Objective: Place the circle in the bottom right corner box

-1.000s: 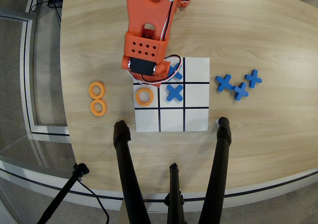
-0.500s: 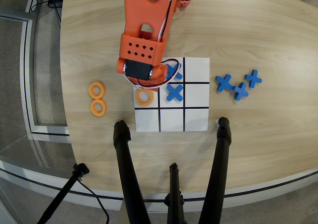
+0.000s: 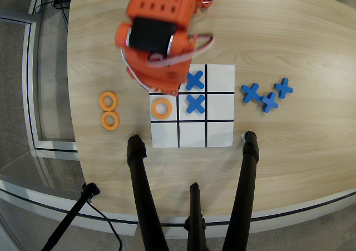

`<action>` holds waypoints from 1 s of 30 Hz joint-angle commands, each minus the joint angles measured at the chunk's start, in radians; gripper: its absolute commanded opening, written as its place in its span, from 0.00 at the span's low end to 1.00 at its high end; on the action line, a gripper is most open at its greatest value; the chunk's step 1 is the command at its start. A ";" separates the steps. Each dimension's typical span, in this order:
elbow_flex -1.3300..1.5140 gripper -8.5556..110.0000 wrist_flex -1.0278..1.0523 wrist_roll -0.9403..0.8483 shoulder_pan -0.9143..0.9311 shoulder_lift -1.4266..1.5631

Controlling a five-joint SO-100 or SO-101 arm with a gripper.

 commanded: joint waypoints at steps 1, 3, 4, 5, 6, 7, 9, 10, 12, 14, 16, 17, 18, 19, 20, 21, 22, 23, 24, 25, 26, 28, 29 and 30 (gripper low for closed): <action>0.163 0.13 0.051 -0.009 -0.044 0.313; 0.342 0.13 0.067 -0.025 -0.084 0.515; 0.431 0.13 0.066 -0.025 -0.107 0.611; 0.512 0.13 0.064 -0.025 -0.124 0.706; 0.589 0.13 0.063 -0.025 -0.144 0.796; 0.661 0.13 0.063 -0.025 -0.160 0.884; 0.801 0.13 0.063 -0.032 -0.175 1.028; 0.865 0.13 0.058 -0.046 -0.176 1.080; 0.986 0.13 0.021 -0.060 -0.175 1.161; 1.091 0.15 -0.017 -0.072 -0.169 1.224; 1.172 0.15 -0.032 -0.089 -0.153 1.282; 1.193 0.15 -0.040 -0.091 -0.141 1.282; 1.215 0.14 -0.051 -0.086 -0.124 1.282; 1.236 0.10 -0.054 -0.087 -0.101 1.282; 1.266 0.08 -0.058 -0.103 -0.074 1.282; 1.281 0.07 -0.048 -0.133 -0.031 1.284; 1.281 0.07 -0.006 -0.144 -0.003 1.284; 1.281 0.07 0.017 -0.135 0.025 1.284; 1.281 0.07 0.020 -0.107 0.063 1.284; 1.282 0.07 0.018 -0.064 0.114 1.285; 1.282 0.07 0.017 -0.052 0.193 1.287; 1.282 0.10 0.021 -0.089 0.419 1.322; 1.282 0.10 0.017 -0.087 0.545 1.322; 1.282 0.10 0.021 -0.081 0.678 1.322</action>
